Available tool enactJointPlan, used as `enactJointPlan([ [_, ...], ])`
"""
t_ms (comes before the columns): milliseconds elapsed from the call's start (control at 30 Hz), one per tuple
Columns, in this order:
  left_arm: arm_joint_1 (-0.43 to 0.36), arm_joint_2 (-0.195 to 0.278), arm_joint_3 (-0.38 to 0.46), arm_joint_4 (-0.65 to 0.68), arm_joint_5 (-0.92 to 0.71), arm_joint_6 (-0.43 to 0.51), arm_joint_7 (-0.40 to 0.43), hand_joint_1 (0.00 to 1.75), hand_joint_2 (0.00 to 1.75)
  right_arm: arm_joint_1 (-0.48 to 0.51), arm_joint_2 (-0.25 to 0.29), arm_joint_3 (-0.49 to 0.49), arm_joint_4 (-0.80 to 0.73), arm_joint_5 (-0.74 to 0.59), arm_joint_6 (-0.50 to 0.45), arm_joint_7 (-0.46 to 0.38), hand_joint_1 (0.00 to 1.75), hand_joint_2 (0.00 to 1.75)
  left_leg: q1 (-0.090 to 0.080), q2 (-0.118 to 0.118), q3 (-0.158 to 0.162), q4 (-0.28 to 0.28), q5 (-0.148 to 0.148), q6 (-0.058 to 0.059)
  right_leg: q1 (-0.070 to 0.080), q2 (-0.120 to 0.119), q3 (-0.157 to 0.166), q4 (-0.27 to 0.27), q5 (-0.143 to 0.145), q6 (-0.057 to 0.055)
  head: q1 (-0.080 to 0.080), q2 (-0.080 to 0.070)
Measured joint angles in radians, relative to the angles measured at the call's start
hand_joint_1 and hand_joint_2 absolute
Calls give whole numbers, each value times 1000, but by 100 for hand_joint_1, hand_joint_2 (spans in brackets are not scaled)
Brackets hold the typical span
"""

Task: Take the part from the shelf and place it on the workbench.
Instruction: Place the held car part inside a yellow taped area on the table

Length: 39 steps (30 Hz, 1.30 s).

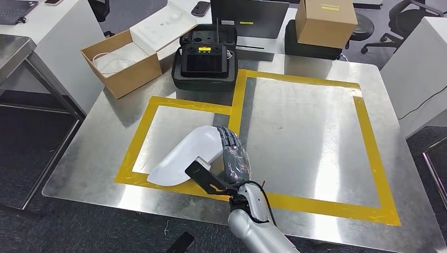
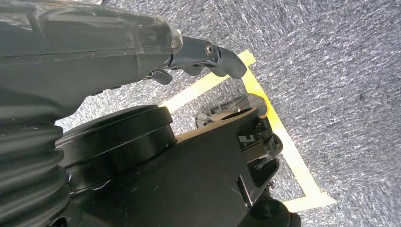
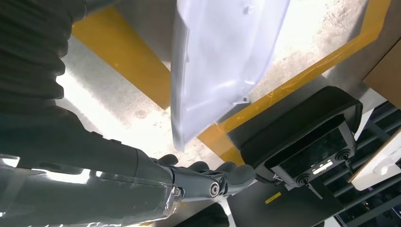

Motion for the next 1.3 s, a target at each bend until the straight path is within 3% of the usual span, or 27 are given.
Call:
enactJointPlan([
  [800,0,0,0,0,1,1,-1,0,175,-5,1,1,11,1,0,0,0,175,0,0,0,0,0,0,0,0,0,0,0,0,0,0],
  [900,7,1,6,0,69,40,-63,0,175,42,-15,-27,-15,78,-4,-71,0,175,0,-6,3,0,-1,-1,0,-1,-1,-2,-1,-1,-1,0],
  [967,22,8,20,1,143,69,-133,0,175,123,-83,-110,-102,134,-7,-122,0,175,1,-23,5,-1,-1,-1,0,-9,3,-5,-3,-1,-1,0],
  [1000,33,13,27,2,165,73,-155,0,175,156,-147,-179,-178,125,-7,-93,0,175,1,-35,6,-1,0,-1,0,-17,5,-6,-4,0,-1,0],
  [1033,45,19,33,2,179,73,-167,0,175,181,-228,-261,-275,104,-8,-15,0,175,0,-48,5,-1,1,2,0,-26,8,-6,-5,1,-1,0],
  [1100,71,30,42,6,192,73,-176,0,175,219,-406,-435,-523,85,-15,233,0,175,-2,-69,3,-1,5,7,-2,-44,13,-8,-7,2,5,0],
  [1167,94,38,49,10,196,74,-178,0,175,253,-533,-561,-784,121,-22,436,0,175,-4,-74,2,-1,5,8,-5,-49,15,-9,-8,4,16,0],
  [1233,102,42,57,13,196,74,-178,0,175,289,-592,-631,-992,157,-22,471,0,175,-4,-65,3,-1,2,8,-7,-40,15,-11,-6,9,21,0],
  [1300,96,42,62,13,196,74,-178,0,175,323,-625,-676,-1145,166,-18,427,0,175,-5,-57,3,-1,1,10,-8,-34,14,-12,-7,15,21,0],
])
